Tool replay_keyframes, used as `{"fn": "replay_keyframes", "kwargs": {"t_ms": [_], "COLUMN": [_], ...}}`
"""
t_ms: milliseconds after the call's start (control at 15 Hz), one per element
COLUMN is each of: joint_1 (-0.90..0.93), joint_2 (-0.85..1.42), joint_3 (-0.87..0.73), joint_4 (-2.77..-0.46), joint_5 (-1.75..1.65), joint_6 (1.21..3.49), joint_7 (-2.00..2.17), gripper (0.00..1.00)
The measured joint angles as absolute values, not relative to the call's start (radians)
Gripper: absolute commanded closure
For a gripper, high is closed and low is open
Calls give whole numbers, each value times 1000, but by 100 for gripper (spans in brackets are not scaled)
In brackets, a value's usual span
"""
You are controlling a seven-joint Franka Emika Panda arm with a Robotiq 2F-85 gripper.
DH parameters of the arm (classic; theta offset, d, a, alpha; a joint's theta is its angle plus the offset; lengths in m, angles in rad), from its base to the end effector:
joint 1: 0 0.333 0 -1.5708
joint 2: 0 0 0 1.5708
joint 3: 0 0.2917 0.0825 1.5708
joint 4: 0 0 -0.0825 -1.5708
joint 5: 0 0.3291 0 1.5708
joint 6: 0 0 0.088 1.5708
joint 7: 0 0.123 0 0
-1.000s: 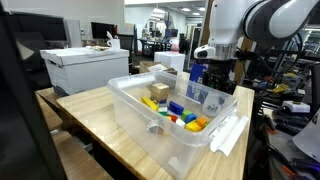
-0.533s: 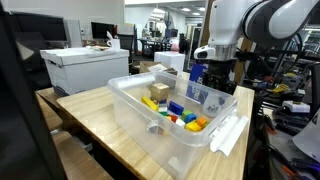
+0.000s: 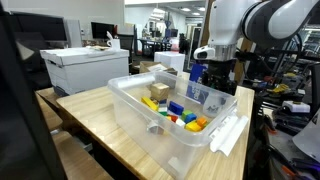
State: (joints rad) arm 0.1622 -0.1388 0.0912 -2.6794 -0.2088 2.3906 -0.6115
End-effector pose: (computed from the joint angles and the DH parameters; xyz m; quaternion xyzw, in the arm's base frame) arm 0.3541 0.0864 0.2738 0.8664 0.4885 -0.0869 0.0568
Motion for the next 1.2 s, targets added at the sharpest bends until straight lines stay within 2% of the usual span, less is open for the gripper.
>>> {"fn": "replay_keyframes", "kwargs": {"t_ms": [1200], "joint_1": [163], "joint_2": [-175], "joint_3": [92], "joint_4": [-2643], "joint_5": [-205], "joint_6": [2359], "joint_7": [-611], "gripper": [0]}}
